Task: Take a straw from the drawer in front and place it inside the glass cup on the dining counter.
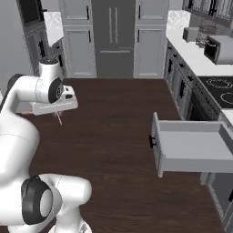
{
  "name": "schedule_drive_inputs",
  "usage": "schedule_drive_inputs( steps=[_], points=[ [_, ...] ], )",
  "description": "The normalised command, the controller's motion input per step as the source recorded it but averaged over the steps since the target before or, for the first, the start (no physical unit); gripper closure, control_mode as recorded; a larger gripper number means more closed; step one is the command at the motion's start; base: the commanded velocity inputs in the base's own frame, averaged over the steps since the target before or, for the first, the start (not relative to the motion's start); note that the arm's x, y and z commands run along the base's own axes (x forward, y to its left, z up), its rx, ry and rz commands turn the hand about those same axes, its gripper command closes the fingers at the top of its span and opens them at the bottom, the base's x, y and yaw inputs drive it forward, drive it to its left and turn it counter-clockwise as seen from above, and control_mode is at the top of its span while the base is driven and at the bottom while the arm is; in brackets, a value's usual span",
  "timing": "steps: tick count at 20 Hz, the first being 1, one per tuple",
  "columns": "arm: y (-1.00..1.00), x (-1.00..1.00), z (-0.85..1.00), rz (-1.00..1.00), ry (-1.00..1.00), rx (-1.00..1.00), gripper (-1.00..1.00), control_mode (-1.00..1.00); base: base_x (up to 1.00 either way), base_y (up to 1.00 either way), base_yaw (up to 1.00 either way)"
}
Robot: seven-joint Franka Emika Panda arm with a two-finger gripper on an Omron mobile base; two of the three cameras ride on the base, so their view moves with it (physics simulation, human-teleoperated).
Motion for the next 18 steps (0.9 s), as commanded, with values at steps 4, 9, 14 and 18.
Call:
schedule_drive_inputs(
  steps=[4, 9, 14, 18],
  points=[
    [0.00, 0.00, 0.00, 0.00, 0.00, 0.00, 1.00, 1.00, -0.03, 1.00, 0.74],
    [0.00, 0.00, 0.00, 0.00, 0.00, 0.00, 1.00, 1.00, 0.11, 1.00, 0.57],
    [0.00, 0.00, 0.00, 0.00, 0.00, 0.00, 1.00, 1.00, 0.93, 0.49, 0.04],
    [0.00, 0.00, 0.00, 0.00, 0.00, 0.00, 1.00, 1.00, 1.00, -0.01, -0.05]
  ],
)
